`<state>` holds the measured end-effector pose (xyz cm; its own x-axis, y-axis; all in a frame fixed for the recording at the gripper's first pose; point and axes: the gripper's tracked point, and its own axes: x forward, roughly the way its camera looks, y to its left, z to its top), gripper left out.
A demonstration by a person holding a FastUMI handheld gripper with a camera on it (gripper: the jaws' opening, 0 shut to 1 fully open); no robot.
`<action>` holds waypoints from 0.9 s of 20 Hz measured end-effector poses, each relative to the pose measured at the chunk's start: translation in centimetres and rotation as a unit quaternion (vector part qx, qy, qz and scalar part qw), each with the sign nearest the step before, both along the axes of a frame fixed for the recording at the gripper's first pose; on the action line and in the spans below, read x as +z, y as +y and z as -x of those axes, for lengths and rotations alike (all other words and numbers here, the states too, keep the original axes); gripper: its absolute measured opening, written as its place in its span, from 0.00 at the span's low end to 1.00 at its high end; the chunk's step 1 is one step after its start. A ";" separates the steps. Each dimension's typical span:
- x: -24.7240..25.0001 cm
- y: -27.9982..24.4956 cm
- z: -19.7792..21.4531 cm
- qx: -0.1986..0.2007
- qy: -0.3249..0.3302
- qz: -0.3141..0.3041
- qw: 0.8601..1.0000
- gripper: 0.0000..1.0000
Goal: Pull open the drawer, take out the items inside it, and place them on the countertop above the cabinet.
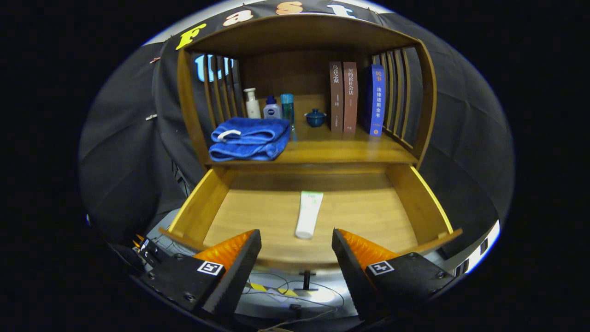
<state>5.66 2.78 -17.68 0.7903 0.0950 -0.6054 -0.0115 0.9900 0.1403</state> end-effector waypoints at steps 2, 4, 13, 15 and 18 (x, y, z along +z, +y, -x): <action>-1.3 0.4 -2.8 0.007 0.036 0.001 0.999 0.98; -3.3 0.4 -5.0 0.010 0.077 -0.002 0.997 0.98; -11.9 0.1 -8.5 -0.011 0.265 -0.001 0.964 0.98; -13.2 0.1 -8.3 -0.015 0.299 -0.001 0.954 0.97; -14.0 -0.2 -8.2 -0.019 0.327 0.003 0.945 0.97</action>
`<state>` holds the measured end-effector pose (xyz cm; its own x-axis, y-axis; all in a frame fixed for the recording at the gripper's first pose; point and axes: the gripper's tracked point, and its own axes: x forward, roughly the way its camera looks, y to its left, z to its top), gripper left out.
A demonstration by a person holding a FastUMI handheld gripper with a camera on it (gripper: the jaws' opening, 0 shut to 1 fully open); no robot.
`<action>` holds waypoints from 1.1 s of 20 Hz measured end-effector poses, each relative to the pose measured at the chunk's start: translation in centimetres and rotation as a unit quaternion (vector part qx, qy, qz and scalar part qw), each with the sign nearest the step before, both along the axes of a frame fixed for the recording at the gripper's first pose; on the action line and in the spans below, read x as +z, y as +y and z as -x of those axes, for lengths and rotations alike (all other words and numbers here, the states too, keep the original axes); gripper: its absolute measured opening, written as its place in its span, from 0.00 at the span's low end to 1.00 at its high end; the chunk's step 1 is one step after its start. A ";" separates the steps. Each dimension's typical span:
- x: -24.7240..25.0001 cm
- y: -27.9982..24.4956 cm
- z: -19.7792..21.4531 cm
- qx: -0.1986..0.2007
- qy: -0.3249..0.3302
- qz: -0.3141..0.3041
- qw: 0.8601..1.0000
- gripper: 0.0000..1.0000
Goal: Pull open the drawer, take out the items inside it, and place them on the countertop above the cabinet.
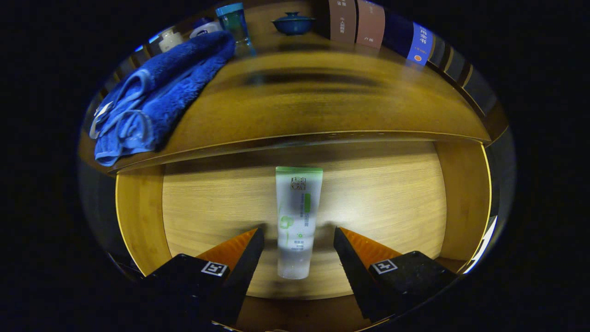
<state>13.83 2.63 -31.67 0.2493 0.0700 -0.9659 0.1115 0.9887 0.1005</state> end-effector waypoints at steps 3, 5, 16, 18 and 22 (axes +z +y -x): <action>-0.7 0.3 -0.2 0.009 0.018 -0.001 1.000 0.96; -1.3 0.1 0.0 0.016 0.041 -0.003 0.999 0.84; 1.1 0.3 -0.8 0.029 -0.016 -0.015 0.999 0.44; 3.0 0.0 0.0 0.031 -0.027 -0.029 0.999 0.44; 7.0 -1.0 2.4 0.027 -0.070 -0.050 0.996 0.44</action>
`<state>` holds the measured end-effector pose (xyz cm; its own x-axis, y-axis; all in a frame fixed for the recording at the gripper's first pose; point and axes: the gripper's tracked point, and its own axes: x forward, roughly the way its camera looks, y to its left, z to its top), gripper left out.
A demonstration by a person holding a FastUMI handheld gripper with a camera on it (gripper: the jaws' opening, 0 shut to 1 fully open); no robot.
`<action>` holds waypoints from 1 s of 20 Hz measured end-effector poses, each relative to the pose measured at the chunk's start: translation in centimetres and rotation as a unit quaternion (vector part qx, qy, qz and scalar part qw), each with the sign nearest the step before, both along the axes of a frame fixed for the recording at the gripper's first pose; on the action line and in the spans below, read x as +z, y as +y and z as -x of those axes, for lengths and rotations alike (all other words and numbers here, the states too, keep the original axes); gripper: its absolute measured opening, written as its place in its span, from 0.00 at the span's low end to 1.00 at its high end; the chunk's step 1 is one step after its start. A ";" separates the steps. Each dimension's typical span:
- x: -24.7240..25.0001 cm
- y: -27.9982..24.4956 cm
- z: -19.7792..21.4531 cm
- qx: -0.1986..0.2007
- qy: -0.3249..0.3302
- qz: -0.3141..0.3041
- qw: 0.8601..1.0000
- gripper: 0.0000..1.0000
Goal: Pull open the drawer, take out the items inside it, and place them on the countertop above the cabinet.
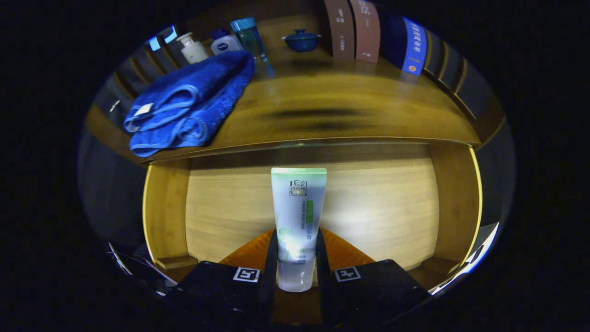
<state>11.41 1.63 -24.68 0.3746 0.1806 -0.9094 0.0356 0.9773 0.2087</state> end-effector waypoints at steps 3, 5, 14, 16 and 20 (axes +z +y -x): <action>3.4 -0.4 -0.3 -0.009 -0.055 -0.012 0.998 0.44; 5.8 -0.7 -2.4 -0.011 -0.095 -0.013 0.995 0.43; 10.1 -0.8 -15.6 -0.018 -0.143 0.026 0.989 0.43; 8.6 -0.3 -17.5 -0.014 -0.127 0.028 0.991 0.43; 4.2 0.3 -19.5 -0.006 -0.090 0.045 0.995 0.43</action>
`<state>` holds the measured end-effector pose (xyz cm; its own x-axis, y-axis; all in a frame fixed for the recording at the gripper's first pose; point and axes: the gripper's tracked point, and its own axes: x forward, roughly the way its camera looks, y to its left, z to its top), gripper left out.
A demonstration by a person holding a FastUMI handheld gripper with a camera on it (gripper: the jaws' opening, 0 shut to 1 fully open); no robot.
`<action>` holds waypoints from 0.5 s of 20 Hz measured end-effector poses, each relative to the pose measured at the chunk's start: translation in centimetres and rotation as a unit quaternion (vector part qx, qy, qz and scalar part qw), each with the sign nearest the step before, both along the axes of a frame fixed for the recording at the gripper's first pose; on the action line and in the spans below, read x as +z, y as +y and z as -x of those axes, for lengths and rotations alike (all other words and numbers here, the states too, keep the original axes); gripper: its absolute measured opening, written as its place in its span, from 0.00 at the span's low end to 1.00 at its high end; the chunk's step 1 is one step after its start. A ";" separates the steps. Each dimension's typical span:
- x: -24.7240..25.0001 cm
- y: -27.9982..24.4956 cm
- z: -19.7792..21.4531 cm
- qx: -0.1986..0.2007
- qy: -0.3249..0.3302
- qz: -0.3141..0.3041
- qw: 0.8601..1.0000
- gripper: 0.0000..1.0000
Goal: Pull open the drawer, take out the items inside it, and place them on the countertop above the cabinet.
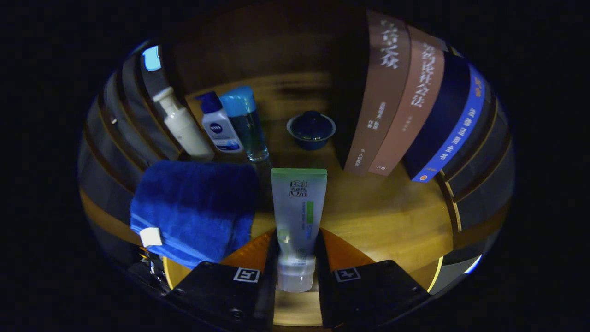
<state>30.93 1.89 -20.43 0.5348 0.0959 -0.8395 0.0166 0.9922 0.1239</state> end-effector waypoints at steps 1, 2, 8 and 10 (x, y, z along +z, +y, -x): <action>-0.3 0.1 -0.2 -0.002 0.003 0.000 1.000 0.44; -0.2 0.0 -0.3 -0.005 0.003 0.002 1.000 0.44; 0.0 -0.6 -0.4 -0.020 -0.005 -0.002 1.000 0.67; 1.0 -0.7 0.1 -0.018 -0.010 -0.005 1.000 0.85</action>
